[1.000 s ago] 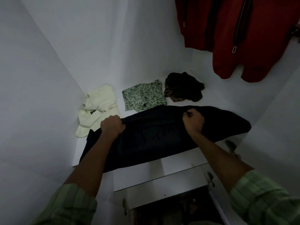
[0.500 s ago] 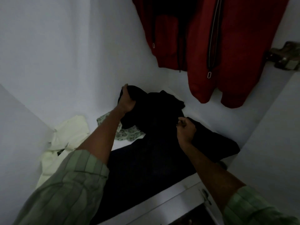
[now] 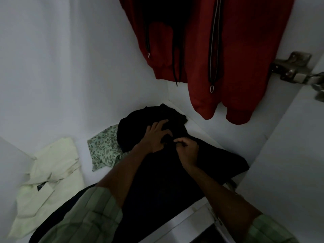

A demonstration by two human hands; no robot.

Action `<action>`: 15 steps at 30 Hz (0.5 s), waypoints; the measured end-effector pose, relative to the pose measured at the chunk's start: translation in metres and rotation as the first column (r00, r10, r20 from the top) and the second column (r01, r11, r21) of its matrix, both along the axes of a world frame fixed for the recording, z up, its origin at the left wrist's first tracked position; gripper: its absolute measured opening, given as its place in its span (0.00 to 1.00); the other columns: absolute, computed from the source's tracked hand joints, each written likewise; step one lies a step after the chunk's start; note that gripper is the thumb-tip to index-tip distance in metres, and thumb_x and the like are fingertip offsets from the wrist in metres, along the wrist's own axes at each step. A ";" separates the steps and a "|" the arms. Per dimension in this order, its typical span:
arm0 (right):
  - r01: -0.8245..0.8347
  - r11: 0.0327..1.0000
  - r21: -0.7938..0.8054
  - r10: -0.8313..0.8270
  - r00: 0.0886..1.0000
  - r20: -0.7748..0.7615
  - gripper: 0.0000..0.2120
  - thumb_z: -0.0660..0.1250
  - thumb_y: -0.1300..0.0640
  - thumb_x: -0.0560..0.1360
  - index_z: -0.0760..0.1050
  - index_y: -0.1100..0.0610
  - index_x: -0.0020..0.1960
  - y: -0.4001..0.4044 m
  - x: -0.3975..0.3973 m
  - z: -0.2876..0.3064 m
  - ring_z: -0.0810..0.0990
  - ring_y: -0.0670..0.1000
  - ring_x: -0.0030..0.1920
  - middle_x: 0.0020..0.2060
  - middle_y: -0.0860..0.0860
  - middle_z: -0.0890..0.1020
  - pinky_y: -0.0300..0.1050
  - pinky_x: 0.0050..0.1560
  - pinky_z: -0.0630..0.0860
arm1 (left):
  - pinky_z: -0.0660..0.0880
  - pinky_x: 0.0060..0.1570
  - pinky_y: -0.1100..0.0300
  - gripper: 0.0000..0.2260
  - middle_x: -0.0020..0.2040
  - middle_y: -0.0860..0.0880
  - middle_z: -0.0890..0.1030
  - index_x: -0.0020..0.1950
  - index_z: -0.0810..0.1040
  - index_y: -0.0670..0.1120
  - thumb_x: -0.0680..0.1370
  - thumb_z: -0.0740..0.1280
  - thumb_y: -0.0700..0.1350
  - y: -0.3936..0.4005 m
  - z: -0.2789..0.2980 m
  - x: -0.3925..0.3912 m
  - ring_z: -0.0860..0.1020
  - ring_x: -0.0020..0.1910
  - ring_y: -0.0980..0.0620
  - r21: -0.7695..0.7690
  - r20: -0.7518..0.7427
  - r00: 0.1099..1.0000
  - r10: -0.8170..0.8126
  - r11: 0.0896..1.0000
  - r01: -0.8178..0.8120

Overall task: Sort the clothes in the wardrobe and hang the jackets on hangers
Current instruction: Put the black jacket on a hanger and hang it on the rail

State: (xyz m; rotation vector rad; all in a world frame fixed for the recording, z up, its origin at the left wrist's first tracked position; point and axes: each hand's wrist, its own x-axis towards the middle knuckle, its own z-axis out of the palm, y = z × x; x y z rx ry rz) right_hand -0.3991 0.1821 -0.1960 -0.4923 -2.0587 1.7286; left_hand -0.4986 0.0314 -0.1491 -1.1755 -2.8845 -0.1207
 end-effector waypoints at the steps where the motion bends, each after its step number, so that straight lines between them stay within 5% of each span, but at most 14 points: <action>1: -0.006 1.000 -0.006 0.006 1.000 0.006 0.13 0.66 0.69 0.72 0.85 0.54 0.40 0.000 0.001 0.000 0.83 0.44 0.40 0.38 0.45 0.85 0.37 0.43 0.80 | 0.64 0.67 0.39 0.18 0.80 0.48 0.59 0.62 0.77 0.59 0.72 0.71 0.54 -0.004 0.004 -0.001 0.62 0.74 0.41 -0.011 -0.066 0.998 -0.016 1.000 0.015; 5: 0.025 0.997 -0.075 -0.025 1.000 0.009 0.11 0.66 0.67 0.71 0.78 0.61 0.31 -0.001 0.005 0.001 0.76 0.48 0.28 0.26 0.49 0.80 0.44 0.30 0.74 | 0.75 0.57 0.45 0.19 0.73 0.48 0.70 0.53 0.81 0.52 0.68 0.76 0.60 -0.021 0.012 -0.004 0.71 0.67 0.42 -0.008 -0.210 0.977 -0.025 1.000 0.024; 8: 0.056 0.990 -0.129 -0.058 0.998 -0.009 0.18 0.68 0.64 0.73 0.68 0.63 0.26 -0.003 0.008 0.004 0.68 0.47 0.26 0.23 0.48 0.71 0.42 0.30 0.67 | 0.79 0.47 0.49 0.22 0.70 0.48 0.72 0.53 0.80 0.49 0.67 0.78 0.61 -0.039 0.013 0.003 0.74 0.63 0.43 0.092 -0.215 0.976 0.035 0.996 -0.015; 11: 0.085 0.990 -0.113 -0.082 0.996 0.034 0.24 0.72 0.59 0.74 0.65 0.54 0.24 -0.008 0.010 0.014 0.67 0.46 0.25 0.21 0.47 0.69 0.40 0.29 0.67 | 0.80 0.37 0.52 0.14 0.68 0.49 0.74 0.50 0.81 0.48 0.73 0.75 0.57 -0.054 0.014 0.016 0.76 0.59 0.45 0.246 -0.297 0.950 0.098 0.969 -0.023; 15: 0.205 0.967 -0.149 -0.183 0.971 0.152 0.20 0.74 0.58 0.73 0.68 0.55 0.28 -0.029 0.024 0.030 0.70 0.45 0.26 0.25 0.47 0.72 0.36 0.25 0.69 | 0.76 0.34 0.58 0.06 0.69 0.50 0.75 0.47 0.80 0.49 0.77 0.72 0.50 -0.056 0.018 0.045 0.77 0.56 0.49 0.401 -0.370 0.918 0.145 0.916 0.016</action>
